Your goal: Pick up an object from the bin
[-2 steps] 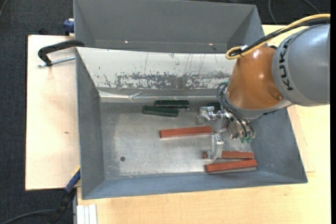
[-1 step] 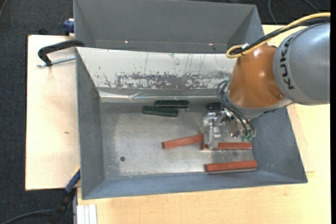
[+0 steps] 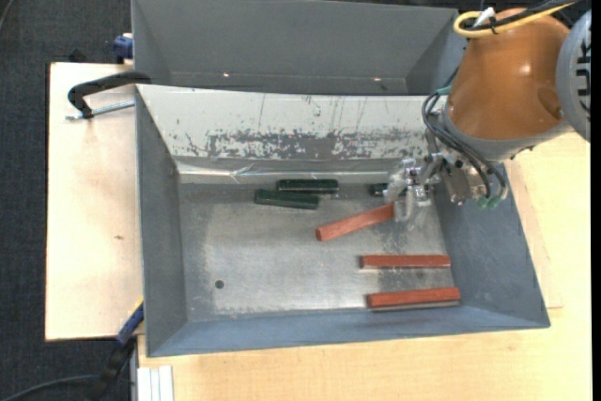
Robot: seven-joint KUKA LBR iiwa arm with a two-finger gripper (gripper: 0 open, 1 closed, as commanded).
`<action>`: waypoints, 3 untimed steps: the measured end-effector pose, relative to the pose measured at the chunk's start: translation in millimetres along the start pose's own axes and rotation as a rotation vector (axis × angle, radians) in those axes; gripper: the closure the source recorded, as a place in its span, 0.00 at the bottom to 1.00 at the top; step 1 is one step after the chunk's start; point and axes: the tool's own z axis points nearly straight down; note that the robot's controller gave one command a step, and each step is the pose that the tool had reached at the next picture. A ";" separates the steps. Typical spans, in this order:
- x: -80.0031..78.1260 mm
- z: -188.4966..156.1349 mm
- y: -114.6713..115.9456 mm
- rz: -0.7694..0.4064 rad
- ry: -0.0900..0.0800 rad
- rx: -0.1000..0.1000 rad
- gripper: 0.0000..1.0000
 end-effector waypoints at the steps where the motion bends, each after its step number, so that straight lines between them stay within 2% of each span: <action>1: -16.8 -58.1 20.3 0.022 0.000 -0.002 1.00; 2: -47.6 72.4 17.3 -0.057 0.019 -0.005 1.00; 3: -39.0 -16.8 85.1 -0.056 0.000 -0.006 1.00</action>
Offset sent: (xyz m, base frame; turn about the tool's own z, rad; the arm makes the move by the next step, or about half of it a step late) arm 0.0100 0.0205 0.0531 0.0241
